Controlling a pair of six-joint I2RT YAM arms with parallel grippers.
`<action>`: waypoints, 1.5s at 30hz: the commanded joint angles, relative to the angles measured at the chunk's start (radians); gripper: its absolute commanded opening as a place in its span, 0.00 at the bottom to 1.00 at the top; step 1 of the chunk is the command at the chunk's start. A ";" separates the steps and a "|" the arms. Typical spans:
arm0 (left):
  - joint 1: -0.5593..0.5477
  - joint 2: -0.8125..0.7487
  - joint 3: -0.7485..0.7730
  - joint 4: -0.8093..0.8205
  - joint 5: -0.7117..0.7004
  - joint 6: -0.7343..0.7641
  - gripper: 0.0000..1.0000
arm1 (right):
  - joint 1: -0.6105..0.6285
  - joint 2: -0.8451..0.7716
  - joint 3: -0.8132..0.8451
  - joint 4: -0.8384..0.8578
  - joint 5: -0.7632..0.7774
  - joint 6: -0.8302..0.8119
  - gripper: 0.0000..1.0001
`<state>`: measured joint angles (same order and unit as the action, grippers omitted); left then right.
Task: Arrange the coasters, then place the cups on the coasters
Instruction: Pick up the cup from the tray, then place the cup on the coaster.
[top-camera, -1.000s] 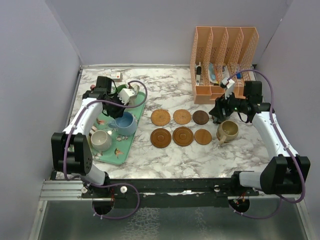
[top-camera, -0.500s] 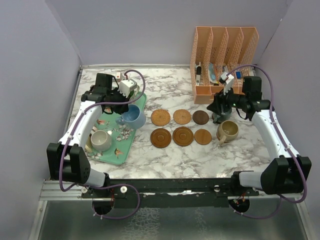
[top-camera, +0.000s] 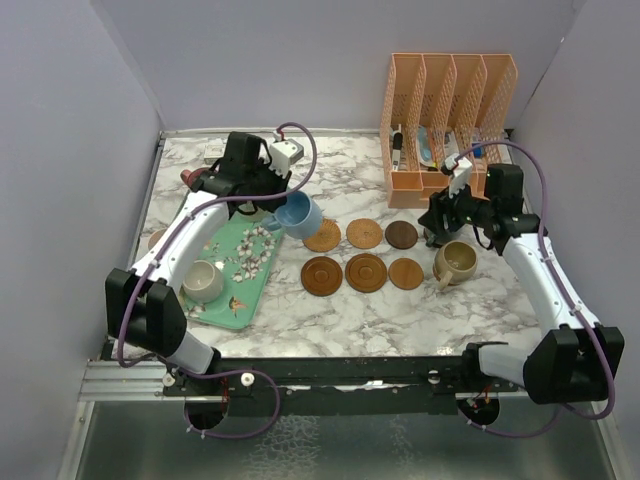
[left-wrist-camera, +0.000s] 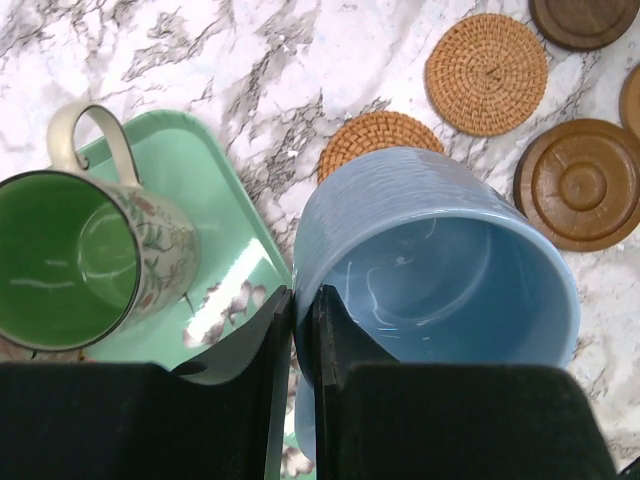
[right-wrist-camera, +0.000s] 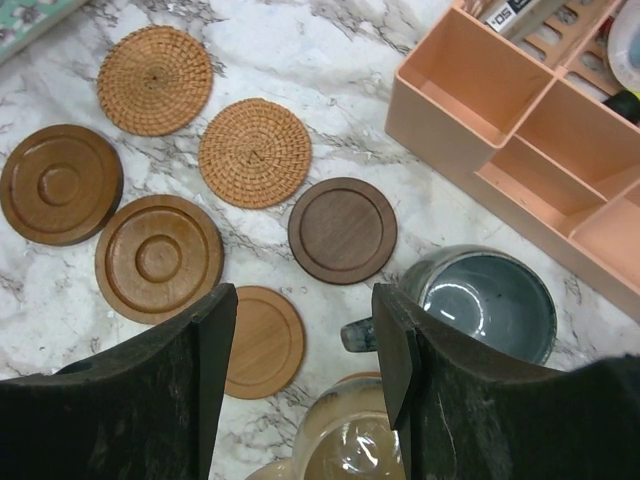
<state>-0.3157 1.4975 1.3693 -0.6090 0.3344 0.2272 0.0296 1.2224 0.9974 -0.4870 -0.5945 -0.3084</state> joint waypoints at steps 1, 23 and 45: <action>-0.048 0.025 0.055 0.136 -0.050 -0.095 0.00 | 0.003 -0.052 -0.026 0.058 0.089 0.012 0.58; -0.255 0.108 0.024 0.303 -0.247 -0.145 0.00 | -0.002 -0.066 -0.054 0.080 0.140 -0.001 0.59; -0.350 0.365 0.225 0.241 -0.332 -0.254 0.00 | -0.044 -0.075 -0.074 0.095 0.177 -0.020 0.59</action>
<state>-0.6567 1.8378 1.4841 -0.3946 0.0246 0.0467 -0.0048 1.1816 0.9371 -0.4389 -0.4549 -0.3126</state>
